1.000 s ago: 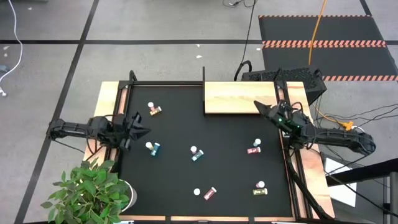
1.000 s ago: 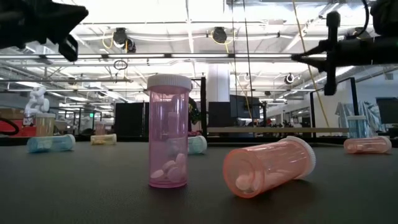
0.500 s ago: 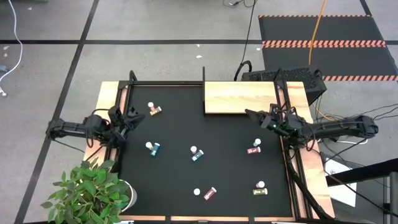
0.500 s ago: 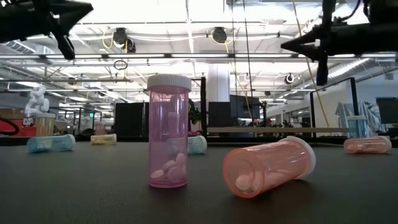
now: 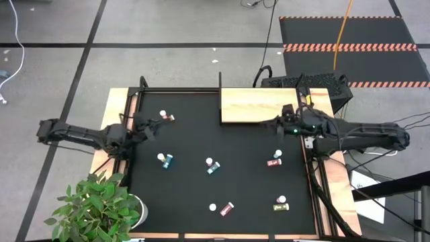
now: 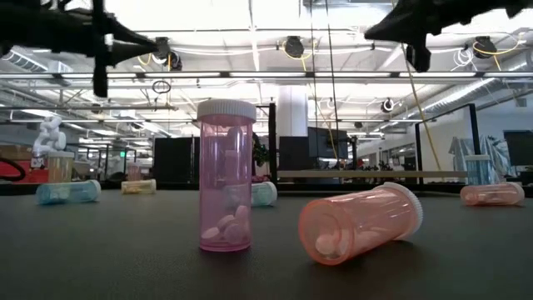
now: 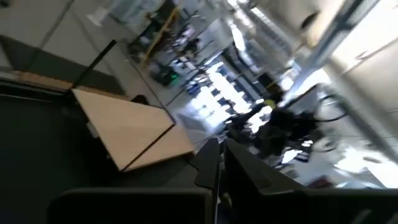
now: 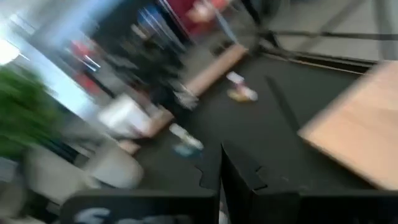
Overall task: Pick and place medicine bottles onto shelf by color
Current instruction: Put the top pink pill bottle on the shelf
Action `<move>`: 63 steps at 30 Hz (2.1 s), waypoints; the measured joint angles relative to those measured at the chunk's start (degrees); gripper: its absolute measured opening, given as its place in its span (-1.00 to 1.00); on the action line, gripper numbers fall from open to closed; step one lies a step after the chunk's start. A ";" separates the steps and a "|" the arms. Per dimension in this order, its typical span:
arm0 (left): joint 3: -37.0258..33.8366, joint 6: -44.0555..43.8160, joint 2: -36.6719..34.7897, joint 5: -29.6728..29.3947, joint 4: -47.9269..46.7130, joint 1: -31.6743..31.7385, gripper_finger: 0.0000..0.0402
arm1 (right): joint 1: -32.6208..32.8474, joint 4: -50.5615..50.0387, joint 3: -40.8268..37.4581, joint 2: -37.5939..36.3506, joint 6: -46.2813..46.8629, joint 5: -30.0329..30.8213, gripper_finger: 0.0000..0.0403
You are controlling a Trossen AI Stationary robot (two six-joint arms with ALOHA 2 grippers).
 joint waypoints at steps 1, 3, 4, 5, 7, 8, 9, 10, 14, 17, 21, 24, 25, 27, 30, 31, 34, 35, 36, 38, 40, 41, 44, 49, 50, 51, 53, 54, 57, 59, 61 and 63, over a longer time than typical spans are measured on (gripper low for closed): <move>2.00 0.56 2.35 -0.33 -0.83 0.09 -0.87 | -0.63 -3.87 2.25 0.83 -2.10 -0.69 -0.91; 6.36 2.03 6.89 -0.42 -3.59 0.11 -0.87 | -1.50 -9.43 5.62 2.57 -7.03 -2.23 -0.83; 8.62 2.87 8.95 -0.43 -5.70 0.11 -0.87 | -1.88 -11.13 6.77 3.51 -9.57 -3.10 -0.77; 11.00 3.44 10.74 -0.42 -8.21 0.11 -0.87 | -2.19 -12.15 7.63 4.66 -11.64 -3.72 -0.72; 15.70 3.70 13.98 -0.42 -13.79 0.11 -0.87 | -2.78 -12.33 8.21 6.84 -13.44 -3.97 -0.61; 18.10 3.74 15.29 -0.40 -16.89 0.11 -0.87 | -3.04 -11.94 8.30 8.11 -13.70 -4.05 -0.55; 20.42 3.93 16.33 -0.32 -20.65 0.11 -0.87 | -3.38 -10.89 8.33 9.35 -14.00 -4.78 -0.50; 22.66 4.25 17.03 -0.19 -24.64 0.13 -0.87 | -3.70 -9.59 8.38 10.75 -14.34 -5.74 -0.45; 31.15 4.77 18.09 -1.14 -42.65 2.02 -0.87 | -4.37 -3.71 8.40 17.03 -13.80 -8.66 -0.31; 35.10 0.64 18.07 -2.95 -53.44 6.28 -0.87 | -4.83 4.09 8.40 20.56 -11.99 -9.18 -0.24; 36.79 5.66 18.01 0.78 -60.80 13.16 -0.87 | -6.37 15.85 8.40 23.02 -9.05 -6.89 -0.22; 36.20 12.22 18.07 4.18 -60.24 18.43 -0.85 | -8.38 20.81 8.42 22.99 -7.36 -3.38 -0.22; 36.08 13.56 18.09 5.80 -60.15 20.63 -0.82 | -9.23 20.94 8.42 22.76 -6.57 -2.65 -0.22; 35.54 14.92 18.41 9.42 -60.56 25.24 -0.71 | -10.62 20.12 8.42 22.05 -4.85 -1.76 -0.22; 33.90 14.56 19.22 14.37 -62.40 32.37 -0.45 | -12.22 18.56 8.42 21.08 -2.67 -1.77 -0.22; 33.27 13.78 19.71 16.16 -62.47 34.44 -0.36 | -12.62 17.82 8.42 20.91 -2.40 -1.77 -0.22; 31.71 12.51 22.11 19.83 -63.41 39.10 -0.09 | -13.64 16.05 8.42 20.54 -3.04 -1.82 -0.22; 31.44 12.47 23.29 20.39 -63.17 39.76 -0.02 | -14.13 15.43 8.42 20.34 -3.41 -1.90 -0.22; 31.29 12.07 24.58 20.71 -63.04 40.20 0.03 | -14.64 14.39 8.42 20.16 -3.51 -2.11 -0.22; 31.18 10.61 27.94 20.90 -63.21 40.83 0.11 | -15.84 13.29 8.42 19.99 -3.49 -3.96 -0.22; 31.16 9.45 31.53 21.24 -63.07 41.37 0.15 | -17.14 11.81 8.42 19.78 -4.25 -5.78 -0.22; 31.16 8.92 33.37 21.24 -63.05 41.64 0.15 | -17.76 11.44 8.42 19.77 -4.61 -6.54 -0.22; 31.16 8.53 38.60 22.17 -63.19 42.65 0.16 | -19.67 10.02 8.42 19.81 -4.82 -8.16 -0.22; 32.41 7.22 43.50 24.24 -63.61 43.85 0.16 | -22.15 10.01 8.42 19.79 -6.35 -9.44 -0.22; 32.47 7.19 43.87 24.25 -63.46 43.93 0.16 | -22.66 10.03 8.42 19.79 -6.98 -9.52 -0.22; 32.47 7.11 43.97 24.26 -63.59 43.99 0.16 | -23.09 10.03 8.42 19.79 -7.16 -9.63 -0.22; 32.47 7.11 43.91 24.06 -63.59 44.13 0.16 | -24.04 10.02 8.42 19.79 -6.98 -10.69 -0.22; 32.47 7.37 43.91 23.67 -63.46 44.18 0.16 | -24.44 9.99 8.42 19.79 -6.99 -11.50 -0.22; 32.54 8.63 43.61 23.18 -63.60 44.46 0.16 | -25.22 9.94 8.42 19.79 -7.28 -12.55 -0.22; 33.00 9.75 43.58 23.10 -63.58 44.48 0.16 | -25.63 9.92 8.42 19.79 -7.36 -12.55 -0.22; 33.61 11.83 43.58 23.06 -63.65 44.48 0.16 | -26.14 9.94 8.42 19.79 -7.45 -12.57 -0.22; 33.83 14.04 43.58 22.48 -63.37 44.46 0.16 | -26.62 9.92 8.42 19.79 -7.56 -12.57 -0.22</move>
